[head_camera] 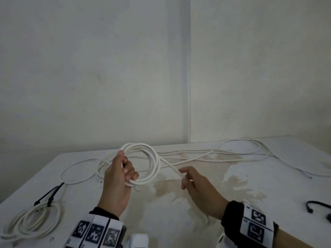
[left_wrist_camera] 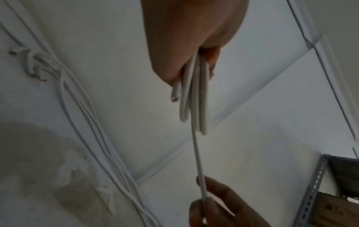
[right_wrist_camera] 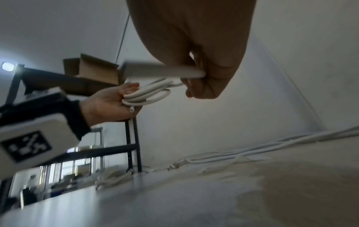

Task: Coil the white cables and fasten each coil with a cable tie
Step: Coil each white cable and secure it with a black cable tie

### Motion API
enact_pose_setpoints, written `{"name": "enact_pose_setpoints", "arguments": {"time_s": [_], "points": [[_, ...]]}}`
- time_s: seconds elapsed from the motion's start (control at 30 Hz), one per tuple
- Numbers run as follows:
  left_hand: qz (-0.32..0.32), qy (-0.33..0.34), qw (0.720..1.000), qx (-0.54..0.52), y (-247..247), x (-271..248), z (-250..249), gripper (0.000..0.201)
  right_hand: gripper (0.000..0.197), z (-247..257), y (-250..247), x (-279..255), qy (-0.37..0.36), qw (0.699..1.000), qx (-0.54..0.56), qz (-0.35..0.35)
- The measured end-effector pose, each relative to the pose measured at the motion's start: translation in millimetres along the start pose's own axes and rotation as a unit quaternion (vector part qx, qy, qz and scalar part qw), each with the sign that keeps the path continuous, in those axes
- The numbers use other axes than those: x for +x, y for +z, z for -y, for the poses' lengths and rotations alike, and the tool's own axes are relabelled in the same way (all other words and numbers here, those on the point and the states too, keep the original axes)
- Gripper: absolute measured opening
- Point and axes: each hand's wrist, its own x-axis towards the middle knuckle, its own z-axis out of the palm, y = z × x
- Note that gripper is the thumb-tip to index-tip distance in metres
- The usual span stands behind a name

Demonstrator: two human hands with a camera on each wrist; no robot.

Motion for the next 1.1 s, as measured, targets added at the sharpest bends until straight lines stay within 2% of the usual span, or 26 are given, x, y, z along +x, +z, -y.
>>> {"name": "enact_pose_setpoints", "arguments": {"time_s": [0.1, 0.2, 0.33, 0.43, 0.5, 0.6, 0.7, 0.77, 0.83, 0.9, 0.97, 1.03, 1.1], "points": [[-0.027, 0.035, 0.997, 0.057, -3.8, 2.4, 3.5, 0.035, 0.03, 3.9, 3.9, -8.9, -0.009, 0.993, -0.107, 0.057], [-0.046, 0.067, 0.989, 0.12, -3.7, 3.0, 8.7, 0.036, 0.041, 16.2, 10.8, -16.1, -0.027, 0.972, -0.198, 0.126], [-0.034, 0.102, 0.967, 0.229, -0.6, -0.8, 20.9, 0.032, 0.031, 34.4, 16.8, -18.2, -0.075, 0.937, -0.286, 0.187], [0.025, 0.119, 0.943, 0.309, 0.5, -8.3, 33.4, 0.028, 0.024, 47.7, 17.5, -10.6, -0.134, 0.902, -0.356, 0.202], [0.065, 0.105, 0.933, 0.338, 1.6, -10.4, 38.6, 0.028, 0.02, 58.1, 17.8, -5.1, -0.195, 0.873, -0.4, 0.197], [0.11, 0.053, 0.916, 0.382, 6.6, -9.0, 39.9, 0.028, 0.009, 71.1, 11.5, 2.3, -0.3, 0.844, -0.407, 0.178], [0.168, -0.027, 0.891, 0.42, 7.0, -7.3, 37.5, 0.03, 0.016, 66.3, 4.2, 12.3, -0.412, 0.83, -0.369, 0.069], [0.223, -0.047, 0.883, 0.409, 7.0, -10.7, 37.0, 0.035, 0.02, 60.6, 1.3, 17.8, -0.43, 0.834, -0.343, 0.029], [0.233, -0.037, 0.877, 0.42, 9.8, -17.9, 33.5, 0.036, 0.014, 53.8, 0.4, 19.9, -0.424, 0.858, -0.292, 0.002], [0.206, -0.088, 0.911, 0.346, 14.6, -22.5, 31.7, 0.057, 0.005, 47.9, 0.1, 20.8, -0.419, 0.871, -0.255, -0.032], [0.19, -0.139, 0.921, 0.31, 18.5, -25.2, 29.8, 0.072, 0.006, 43.7, 1.2, 22.0, -0.409, 0.879, -0.243, -0.042], [0.196, -0.153, 0.913, 0.323, 20.0, -25.8, 31.7, 0.077, 0.003, 40.4, -1.9, 24.4, -0.388, 0.893, -0.225, -0.046], [0.208, -0.149, 0.902, 0.348, 19.4, -25.8, 33.6, 0.079, 0.02, 35.1, -1.2, 23.1, -0.335, 0.929, -0.157, -0.018]]}}
